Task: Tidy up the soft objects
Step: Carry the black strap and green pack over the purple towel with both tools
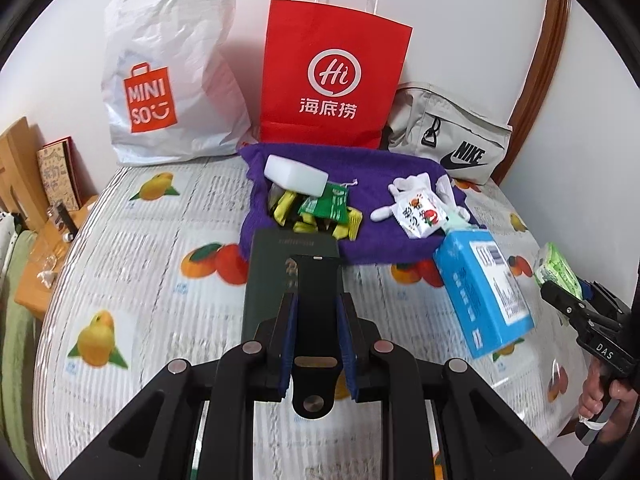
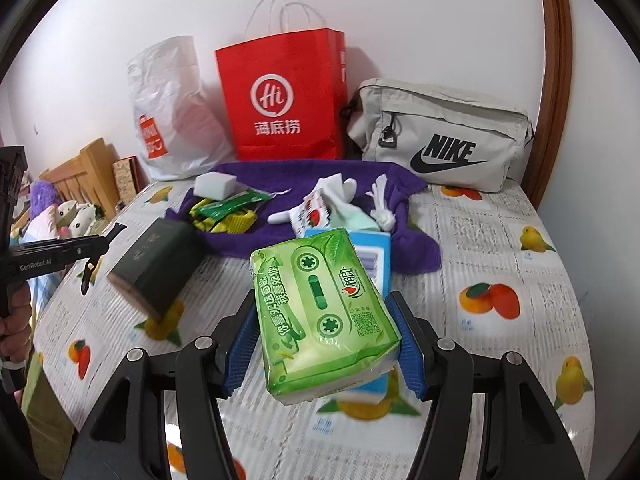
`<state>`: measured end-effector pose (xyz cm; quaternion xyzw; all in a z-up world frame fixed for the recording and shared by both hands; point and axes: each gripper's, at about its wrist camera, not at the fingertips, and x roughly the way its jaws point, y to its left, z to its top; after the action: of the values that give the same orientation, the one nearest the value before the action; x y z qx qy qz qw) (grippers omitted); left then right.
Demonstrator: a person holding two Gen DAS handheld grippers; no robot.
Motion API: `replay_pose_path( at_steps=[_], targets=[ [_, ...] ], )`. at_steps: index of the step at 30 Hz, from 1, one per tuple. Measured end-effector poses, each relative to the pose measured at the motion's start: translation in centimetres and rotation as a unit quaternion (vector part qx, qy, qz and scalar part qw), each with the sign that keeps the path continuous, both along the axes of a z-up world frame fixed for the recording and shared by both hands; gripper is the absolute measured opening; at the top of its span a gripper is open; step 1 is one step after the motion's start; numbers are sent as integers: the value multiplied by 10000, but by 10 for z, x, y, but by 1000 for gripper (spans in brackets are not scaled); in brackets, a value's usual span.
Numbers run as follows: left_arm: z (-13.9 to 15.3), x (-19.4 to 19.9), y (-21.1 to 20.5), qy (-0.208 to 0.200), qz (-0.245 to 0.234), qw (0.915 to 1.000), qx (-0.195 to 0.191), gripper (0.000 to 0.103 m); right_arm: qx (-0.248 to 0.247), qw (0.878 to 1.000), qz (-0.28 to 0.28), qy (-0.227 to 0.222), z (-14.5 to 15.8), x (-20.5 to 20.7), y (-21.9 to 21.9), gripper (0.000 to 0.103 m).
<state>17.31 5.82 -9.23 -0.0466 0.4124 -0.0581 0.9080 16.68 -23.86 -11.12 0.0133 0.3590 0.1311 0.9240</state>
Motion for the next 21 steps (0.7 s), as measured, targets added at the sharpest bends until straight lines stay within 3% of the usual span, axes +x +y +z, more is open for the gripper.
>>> replay_pose_path(
  at_steps=[11, 21],
  targets=[
    [11, 56, -11, -120, -127, 9998, 45, 20, 36, 9999, -25, -120, 5, 54, -3, 61],
    [0, 108, -24, 11, -201, 9997, 112, 20, 18, 10000, -43, -28, -5, 107, -10, 61]
  ],
)
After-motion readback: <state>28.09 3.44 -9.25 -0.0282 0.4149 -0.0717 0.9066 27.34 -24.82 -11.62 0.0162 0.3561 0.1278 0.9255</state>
